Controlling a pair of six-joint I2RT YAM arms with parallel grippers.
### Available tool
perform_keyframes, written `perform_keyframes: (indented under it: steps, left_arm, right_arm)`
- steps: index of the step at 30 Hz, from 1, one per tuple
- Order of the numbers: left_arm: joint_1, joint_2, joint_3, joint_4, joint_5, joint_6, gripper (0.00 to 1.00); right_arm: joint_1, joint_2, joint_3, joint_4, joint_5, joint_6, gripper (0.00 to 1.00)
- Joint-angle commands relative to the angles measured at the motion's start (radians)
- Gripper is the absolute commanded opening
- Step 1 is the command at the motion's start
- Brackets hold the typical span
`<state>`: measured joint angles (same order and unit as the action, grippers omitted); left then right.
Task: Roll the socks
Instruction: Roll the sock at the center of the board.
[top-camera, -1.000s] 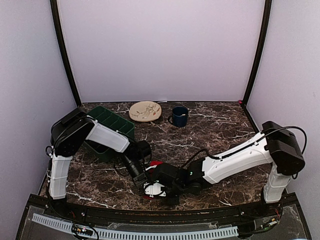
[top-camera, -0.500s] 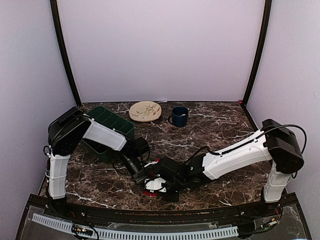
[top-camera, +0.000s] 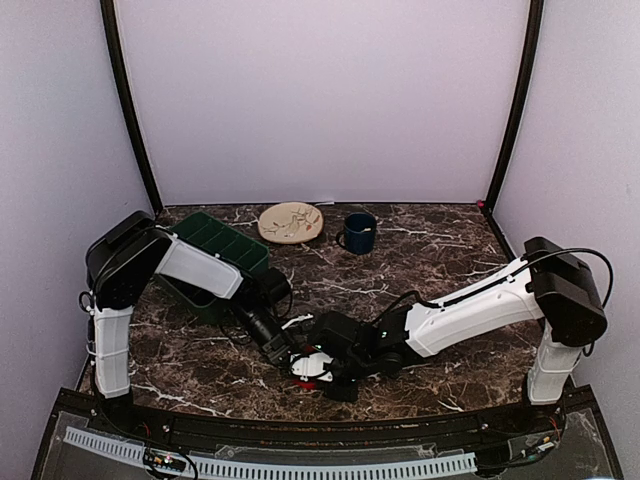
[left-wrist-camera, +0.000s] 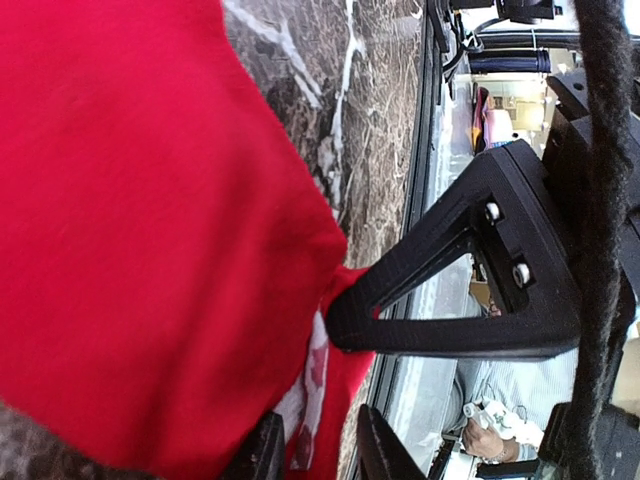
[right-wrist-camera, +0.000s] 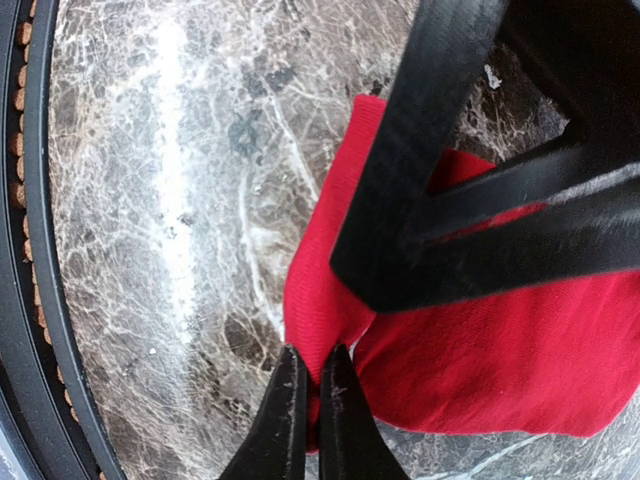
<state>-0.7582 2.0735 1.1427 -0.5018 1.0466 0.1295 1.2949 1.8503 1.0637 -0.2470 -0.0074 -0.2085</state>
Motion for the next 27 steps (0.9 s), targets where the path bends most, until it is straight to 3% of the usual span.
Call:
perform_keyframes:
  steps: [1, 9, 27]
  left_arm:
    - [0.038, -0.018, -0.046, 0.007, -0.160, 0.009, 0.28]
    - [0.074, -0.077, -0.098, 0.016, -0.214, 0.001, 0.28]
    - [0.104, -0.222, -0.160, 0.090, -0.349, -0.044, 0.28]
  right_arm:
    - [-0.009, 0.035, -0.039, -0.097, -0.017, 0.011, 0.00]
    - [-0.029, 0.031, -0.035, -0.100, -0.055, 0.022, 0.00]
    - [-0.125, 0.045, 0.011, -0.161, -0.334, 0.066, 0.00]
